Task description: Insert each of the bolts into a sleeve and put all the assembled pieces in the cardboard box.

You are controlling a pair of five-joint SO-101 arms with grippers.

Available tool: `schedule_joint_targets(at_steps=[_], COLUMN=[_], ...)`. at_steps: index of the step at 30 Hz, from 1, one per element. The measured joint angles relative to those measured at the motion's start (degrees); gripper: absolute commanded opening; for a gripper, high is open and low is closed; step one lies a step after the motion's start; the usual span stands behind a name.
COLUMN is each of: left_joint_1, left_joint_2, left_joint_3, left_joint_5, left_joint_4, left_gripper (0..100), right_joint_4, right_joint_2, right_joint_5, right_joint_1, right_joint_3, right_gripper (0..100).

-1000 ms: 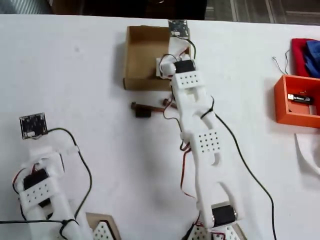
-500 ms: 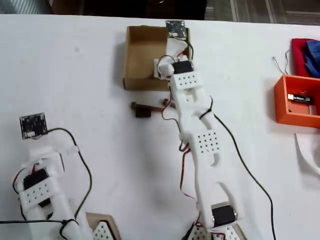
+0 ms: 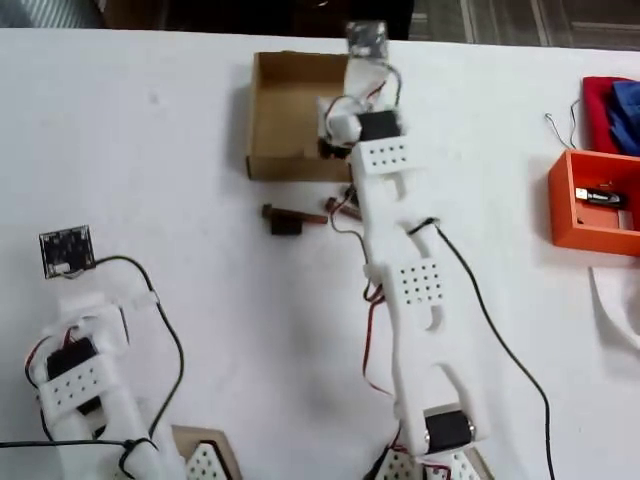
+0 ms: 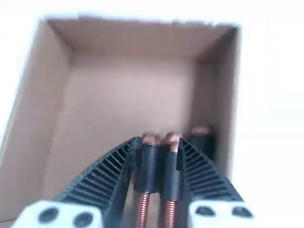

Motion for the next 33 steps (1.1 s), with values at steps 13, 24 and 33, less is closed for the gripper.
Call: schedule_joint_targets(at_steps=[13,24,33], left_joint_1=[0.0,0.0,0.0], left_joint_2=[0.0,0.0,0.0], left_joint_3=[0.0,0.0,0.0], left_joint_5=[0.0,0.0,0.0], left_joint_4=[0.0,0.0,0.0], left_gripper=[5,5,5], right_joint_4=[24.8,29.8,24.5], right_joint_2=[-8.5,-26.1,-48.6], right_joint_5=[0.0,0.0,23.6], right_joint_1=[2.7,1.9,-11.0], right_joint_3=[-3.6,6.6,58.7], right_gripper=[10.2,10.1,10.3])
